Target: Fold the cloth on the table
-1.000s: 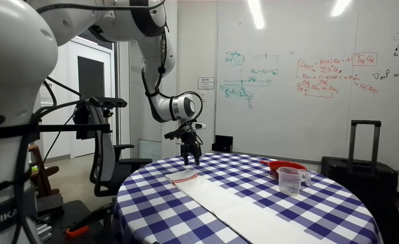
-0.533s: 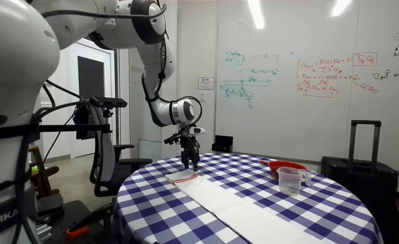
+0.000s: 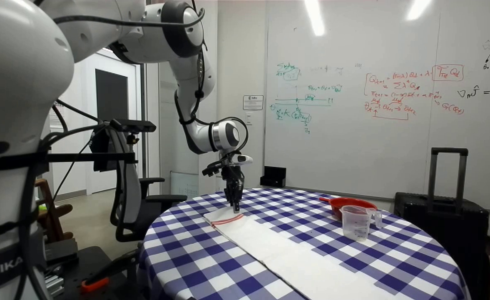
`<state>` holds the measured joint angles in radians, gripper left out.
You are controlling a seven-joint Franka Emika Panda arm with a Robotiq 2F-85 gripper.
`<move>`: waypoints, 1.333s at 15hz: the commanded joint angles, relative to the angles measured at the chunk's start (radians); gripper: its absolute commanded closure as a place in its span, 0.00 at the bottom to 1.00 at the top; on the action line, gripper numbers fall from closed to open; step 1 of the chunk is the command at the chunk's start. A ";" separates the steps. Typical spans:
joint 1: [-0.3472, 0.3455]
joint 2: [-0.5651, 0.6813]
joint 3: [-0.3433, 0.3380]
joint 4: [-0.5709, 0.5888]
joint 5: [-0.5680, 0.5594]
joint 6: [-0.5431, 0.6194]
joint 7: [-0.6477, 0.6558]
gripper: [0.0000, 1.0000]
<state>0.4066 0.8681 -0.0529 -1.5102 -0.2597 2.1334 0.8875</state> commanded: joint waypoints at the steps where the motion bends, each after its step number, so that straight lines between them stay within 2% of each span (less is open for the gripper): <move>1: -0.001 -0.015 0.026 0.010 0.029 -0.005 -0.007 1.00; 9: 0.026 -0.225 0.099 -0.087 0.011 0.131 -0.095 0.98; 14: 0.033 -0.394 0.128 -0.126 -0.001 0.146 -0.185 0.98; 17: 0.026 -0.469 0.150 -0.131 -0.007 0.118 -0.274 0.98; 20: 0.003 -0.531 0.179 -0.145 0.003 0.076 -0.449 0.98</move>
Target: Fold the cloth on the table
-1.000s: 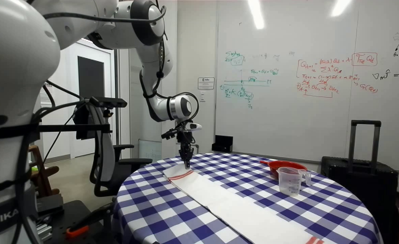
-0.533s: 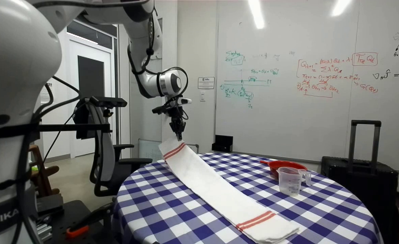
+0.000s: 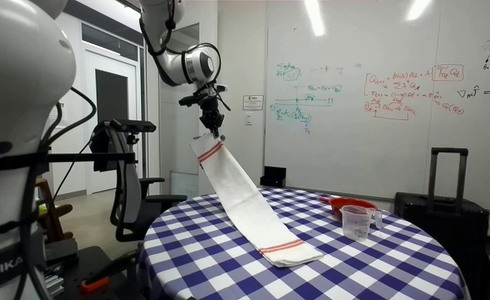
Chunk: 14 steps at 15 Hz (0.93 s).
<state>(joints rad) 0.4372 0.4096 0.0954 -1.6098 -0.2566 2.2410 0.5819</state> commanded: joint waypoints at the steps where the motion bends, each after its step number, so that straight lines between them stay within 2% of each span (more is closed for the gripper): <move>1: -0.034 -0.097 0.032 -0.057 -0.002 -0.052 -0.191 0.98; 7: -0.082 -0.248 0.024 -0.128 -0.147 -0.222 -0.380 0.98; 11: -0.134 -0.366 0.026 -0.217 -0.256 -0.271 -0.379 0.98; 14: -0.180 -0.479 0.029 -0.329 -0.325 -0.314 -0.362 0.98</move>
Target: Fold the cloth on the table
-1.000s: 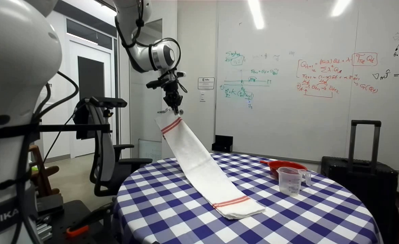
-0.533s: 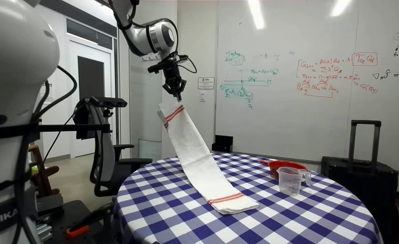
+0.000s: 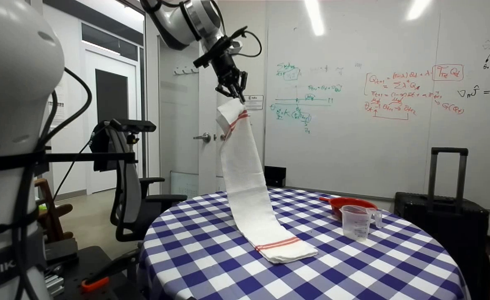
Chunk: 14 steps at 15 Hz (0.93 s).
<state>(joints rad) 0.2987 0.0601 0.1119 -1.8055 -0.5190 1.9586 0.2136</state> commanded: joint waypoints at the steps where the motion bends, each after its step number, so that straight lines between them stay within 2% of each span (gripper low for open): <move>1: -0.060 -0.173 0.013 -0.180 -0.078 -0.047 0.011 0.98; 5: -0.130 -0.341 0.015 -0.350 -0.143 -0.104 0.017 0.98; 8: -0.181 -0.441 0.019 -0.428 -0.233 -0.167 0.019 0.98; 11: -0.215 -0.494 0.022 -0.470 -0.333 -0.225 0.021 0.98; 14: -0.222 -0.483 0.021 -0.487 -0.382 -0.241 0.043 0.98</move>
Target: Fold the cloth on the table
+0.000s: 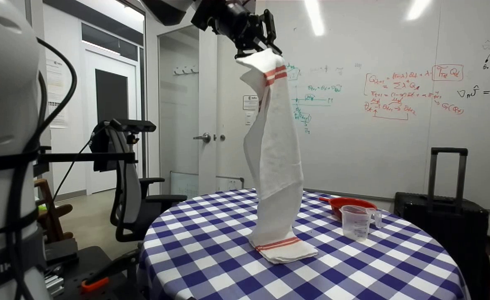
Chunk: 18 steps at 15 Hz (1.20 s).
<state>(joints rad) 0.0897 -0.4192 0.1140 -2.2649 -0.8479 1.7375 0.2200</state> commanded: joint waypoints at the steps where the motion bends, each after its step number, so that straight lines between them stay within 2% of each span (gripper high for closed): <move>1: -0.009 0.015 0.018 -0.025 -0.052 -0.013 0.043 0.98; 5: 0.005 0.124 0.029 0.007 -0.030 0.024 0.092 0.98; 12: 0.009 0.340 0.044 0.096 -0.070 0.040 0.166 0.98; 16: 0.022 0.452 0.041 0.174 -0.033 0.087 0.174 0.98; 18: 0.029 0.505 0.039 0.216 0.019 0.131 0.163 0.98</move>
<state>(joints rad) 0.1024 -0.0026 0.1571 -2.1354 -0.8821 1.8385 0.3789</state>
